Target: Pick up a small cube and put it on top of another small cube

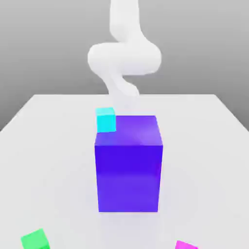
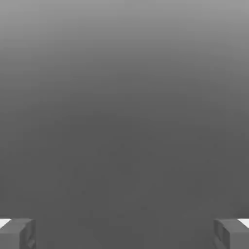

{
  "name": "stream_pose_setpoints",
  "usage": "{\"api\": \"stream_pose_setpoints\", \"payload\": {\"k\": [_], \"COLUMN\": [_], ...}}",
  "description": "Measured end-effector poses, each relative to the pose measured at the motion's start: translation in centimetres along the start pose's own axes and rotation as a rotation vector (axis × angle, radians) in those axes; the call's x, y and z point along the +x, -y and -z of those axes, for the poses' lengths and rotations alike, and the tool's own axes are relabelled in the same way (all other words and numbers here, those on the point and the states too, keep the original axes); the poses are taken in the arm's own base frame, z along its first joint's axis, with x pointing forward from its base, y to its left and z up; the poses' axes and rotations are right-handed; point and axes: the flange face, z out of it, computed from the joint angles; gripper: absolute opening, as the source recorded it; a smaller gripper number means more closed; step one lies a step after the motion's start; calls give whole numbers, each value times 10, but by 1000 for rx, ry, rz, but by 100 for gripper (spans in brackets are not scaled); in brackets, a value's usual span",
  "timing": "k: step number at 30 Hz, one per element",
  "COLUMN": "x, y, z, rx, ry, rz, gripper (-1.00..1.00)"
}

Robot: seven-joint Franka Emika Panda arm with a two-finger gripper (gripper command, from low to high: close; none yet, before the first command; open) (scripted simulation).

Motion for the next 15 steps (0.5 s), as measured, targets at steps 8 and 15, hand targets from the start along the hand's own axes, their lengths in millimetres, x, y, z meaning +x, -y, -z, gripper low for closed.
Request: {"api": "stream_pose_setpoints", "payload": {"k": [8,15], "x": [-29,-71], "y": [19,10], "z": [-141,-256], "rx": [-221,-369], "ry": [55,124], "rz": [-65,-121], "gripper": [0,0]}}
